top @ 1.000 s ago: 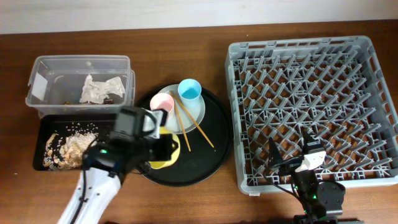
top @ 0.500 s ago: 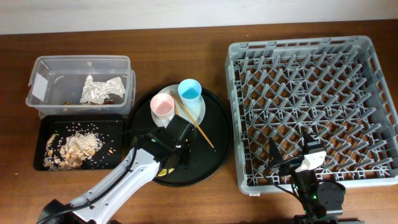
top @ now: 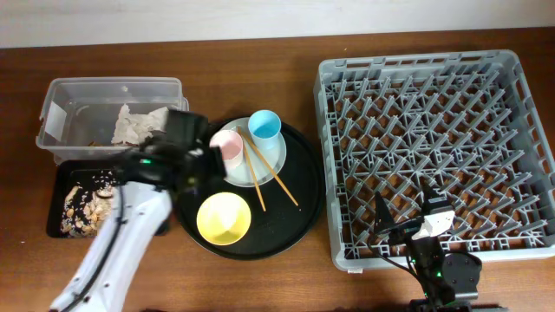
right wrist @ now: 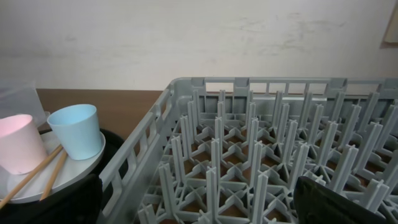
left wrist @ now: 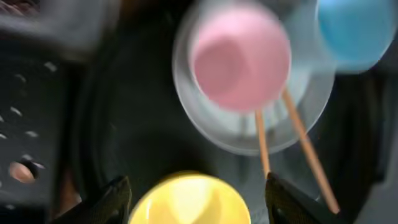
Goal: Sort waste into correct bins and load items into the dishwasher rack
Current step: 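Set the empty yellow bowl back on the round tray, retract left gripper, then grasp the pink cup with the right gripper and lift it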
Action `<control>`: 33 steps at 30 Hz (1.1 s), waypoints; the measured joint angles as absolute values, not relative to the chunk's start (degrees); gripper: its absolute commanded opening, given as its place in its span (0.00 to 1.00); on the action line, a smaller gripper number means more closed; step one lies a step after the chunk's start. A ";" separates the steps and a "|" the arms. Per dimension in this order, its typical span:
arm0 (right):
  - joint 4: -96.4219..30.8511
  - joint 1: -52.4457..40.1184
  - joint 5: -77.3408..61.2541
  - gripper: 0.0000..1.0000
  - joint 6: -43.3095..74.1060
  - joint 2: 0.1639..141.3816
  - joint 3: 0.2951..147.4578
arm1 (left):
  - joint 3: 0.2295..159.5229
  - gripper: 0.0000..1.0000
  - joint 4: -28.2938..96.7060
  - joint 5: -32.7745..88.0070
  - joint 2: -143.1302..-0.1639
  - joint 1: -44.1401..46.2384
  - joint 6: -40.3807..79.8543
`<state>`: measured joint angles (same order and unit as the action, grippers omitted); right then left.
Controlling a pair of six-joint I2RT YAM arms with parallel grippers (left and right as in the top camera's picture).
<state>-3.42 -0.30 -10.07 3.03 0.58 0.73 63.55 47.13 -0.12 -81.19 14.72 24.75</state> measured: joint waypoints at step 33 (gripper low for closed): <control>-51.55 -43.53 -16.14 0.14 12.21 111.81 95.35 | 68.29 0.99 47.77 20.82 -76.51 -26.13 23.18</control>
<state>-51.55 -43.53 -16.14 12.21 111.81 95.35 68.29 47.77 20.82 -76.51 -26.13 23.18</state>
